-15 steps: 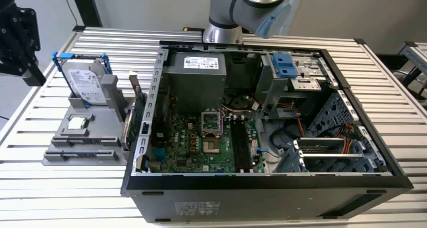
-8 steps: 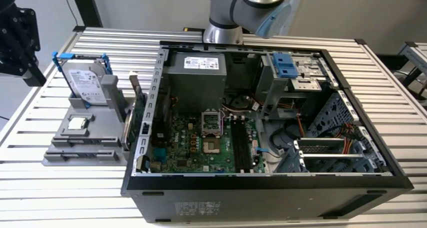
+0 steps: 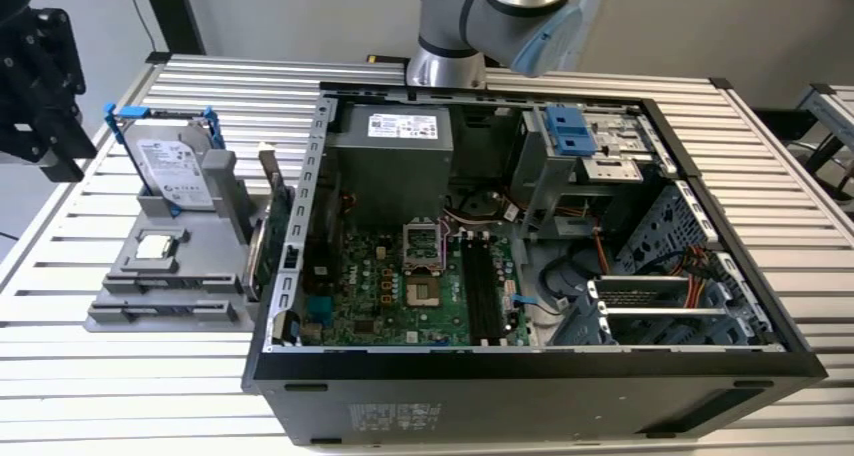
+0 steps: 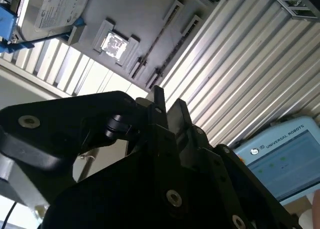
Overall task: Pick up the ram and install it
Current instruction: 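Pick up the ram and move it above insertion slot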
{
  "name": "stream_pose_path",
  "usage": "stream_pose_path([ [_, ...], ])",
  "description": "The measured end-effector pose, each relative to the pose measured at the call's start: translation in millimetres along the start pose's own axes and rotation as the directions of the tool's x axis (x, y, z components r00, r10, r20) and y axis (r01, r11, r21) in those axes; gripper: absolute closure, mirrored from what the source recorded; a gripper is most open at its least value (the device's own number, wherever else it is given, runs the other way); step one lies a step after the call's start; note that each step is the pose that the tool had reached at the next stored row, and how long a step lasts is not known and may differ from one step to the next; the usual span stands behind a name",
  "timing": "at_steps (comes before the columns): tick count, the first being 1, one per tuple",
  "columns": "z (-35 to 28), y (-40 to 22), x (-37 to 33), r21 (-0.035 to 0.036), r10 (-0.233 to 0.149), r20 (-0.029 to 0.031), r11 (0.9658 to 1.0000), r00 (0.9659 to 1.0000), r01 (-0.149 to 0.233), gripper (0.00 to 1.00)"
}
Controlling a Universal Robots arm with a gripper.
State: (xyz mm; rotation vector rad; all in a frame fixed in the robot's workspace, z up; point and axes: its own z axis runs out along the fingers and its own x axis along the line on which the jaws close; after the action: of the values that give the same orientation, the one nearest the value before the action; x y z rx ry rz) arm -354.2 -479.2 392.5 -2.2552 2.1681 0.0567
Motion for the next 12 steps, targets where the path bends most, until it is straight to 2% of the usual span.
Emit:
stream_pose_path([
  [6, 0.6, -0.1, 0.0, 0.0001, -0.001, 0.0001, 1.0000, 1.0000, 0.001, 0.00],
  [10, 4.6, -0.2, 0.2, 0.0014, -0.001, -0.0001, 1.0000, 1.0000, 0.001, 0.00],
  [12, 7.3, -0.3, 0.2, 0.0054, -0.001, -0.0002, 1.0000, 1.0000, 0.001, 0.00],
])
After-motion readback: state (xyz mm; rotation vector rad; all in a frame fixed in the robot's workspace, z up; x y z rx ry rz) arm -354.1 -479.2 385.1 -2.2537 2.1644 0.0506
